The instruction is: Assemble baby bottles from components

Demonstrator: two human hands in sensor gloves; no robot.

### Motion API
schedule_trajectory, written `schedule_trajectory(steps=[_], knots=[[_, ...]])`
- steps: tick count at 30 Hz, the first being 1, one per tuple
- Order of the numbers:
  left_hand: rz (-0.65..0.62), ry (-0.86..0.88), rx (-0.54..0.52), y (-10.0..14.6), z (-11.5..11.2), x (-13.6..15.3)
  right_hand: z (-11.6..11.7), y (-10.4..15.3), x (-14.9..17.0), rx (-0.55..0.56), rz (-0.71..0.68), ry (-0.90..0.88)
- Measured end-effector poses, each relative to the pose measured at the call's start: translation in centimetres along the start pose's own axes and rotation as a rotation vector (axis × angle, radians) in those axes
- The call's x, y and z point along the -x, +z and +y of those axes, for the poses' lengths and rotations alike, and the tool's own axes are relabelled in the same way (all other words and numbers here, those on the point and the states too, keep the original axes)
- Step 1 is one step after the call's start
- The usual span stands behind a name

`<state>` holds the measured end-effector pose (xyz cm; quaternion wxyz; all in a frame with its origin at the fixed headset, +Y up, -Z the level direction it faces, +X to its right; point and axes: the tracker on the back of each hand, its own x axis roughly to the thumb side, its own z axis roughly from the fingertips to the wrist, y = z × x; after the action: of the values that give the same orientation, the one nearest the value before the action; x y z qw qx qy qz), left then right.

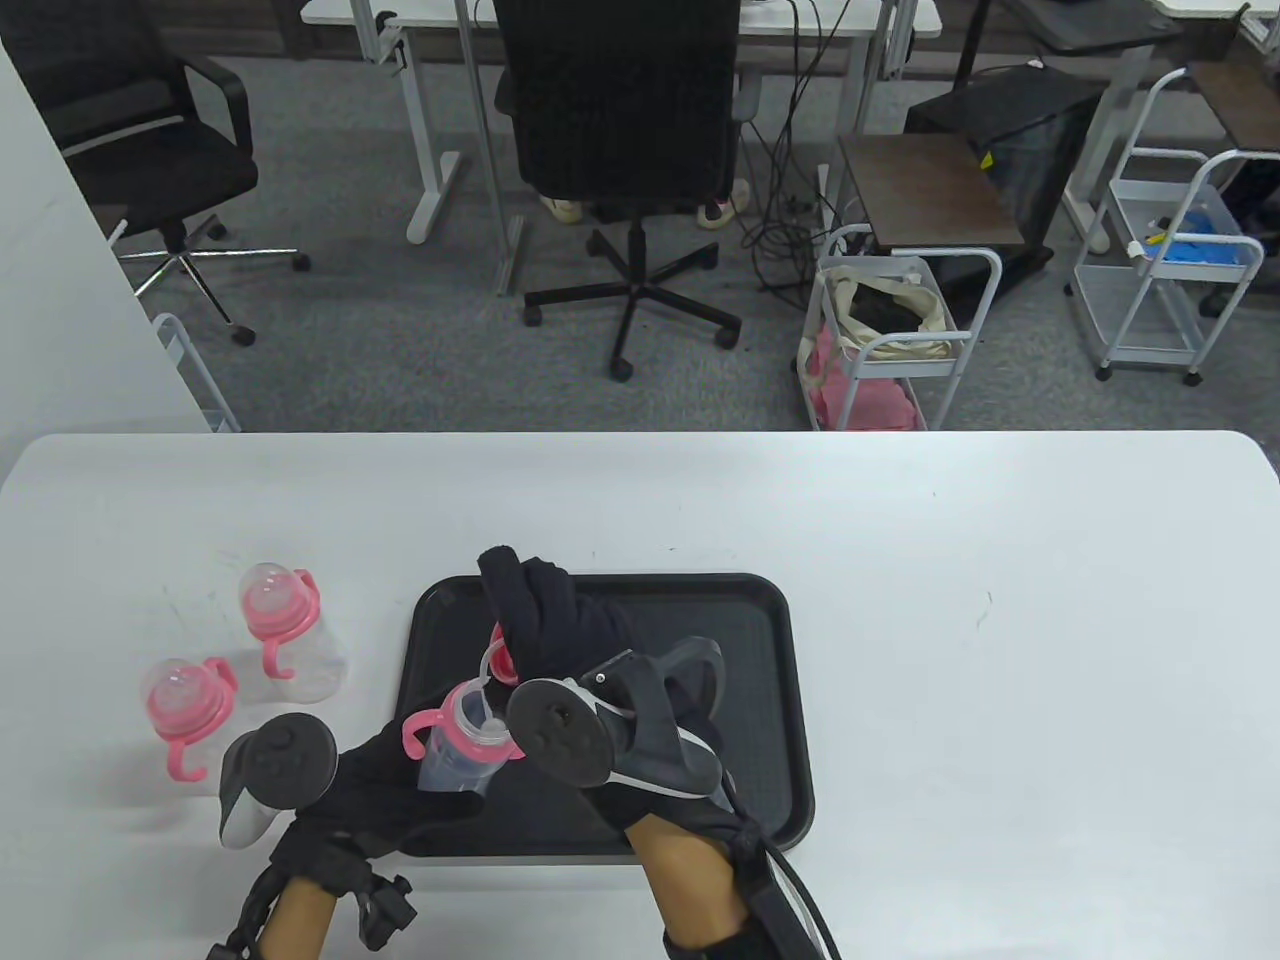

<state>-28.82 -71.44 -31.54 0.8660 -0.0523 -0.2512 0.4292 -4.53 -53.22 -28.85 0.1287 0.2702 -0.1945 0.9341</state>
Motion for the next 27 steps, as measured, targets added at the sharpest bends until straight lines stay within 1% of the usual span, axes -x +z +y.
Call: schedule_trajectory(steps=[5,13,18,21,24,27], knots=[[0.004,0.002,-0.015,0.2,0.3,0.1,1.5,0.3,1.0,-0.096,-0.002,-0.070],[0.010,-0.010,-0.018,0.2,0.5,0.2,4.0,0.9,2.2,-0.292,-0.002,-0.101],[0.016,-0.031,-0.014,0.2,0.5,0.2,4.7,1.2,2.3,-0.356,-0.024,-0.138],[0.022,-0.038,-0.015,0.2,0.5,0.3,4.6,1.3,2.2,-0.364,-0.031,-0.124],[0.023,-0.037,-0.018,0.3,0.6,0.3,4.3,1.5,2.3,-0.299,-0.023,-0.083],[0.020,-0.047,-0.015,0.3,0.5,0.2,4.0,1.6,2.4,-0.282,-0.023,-0.080]])
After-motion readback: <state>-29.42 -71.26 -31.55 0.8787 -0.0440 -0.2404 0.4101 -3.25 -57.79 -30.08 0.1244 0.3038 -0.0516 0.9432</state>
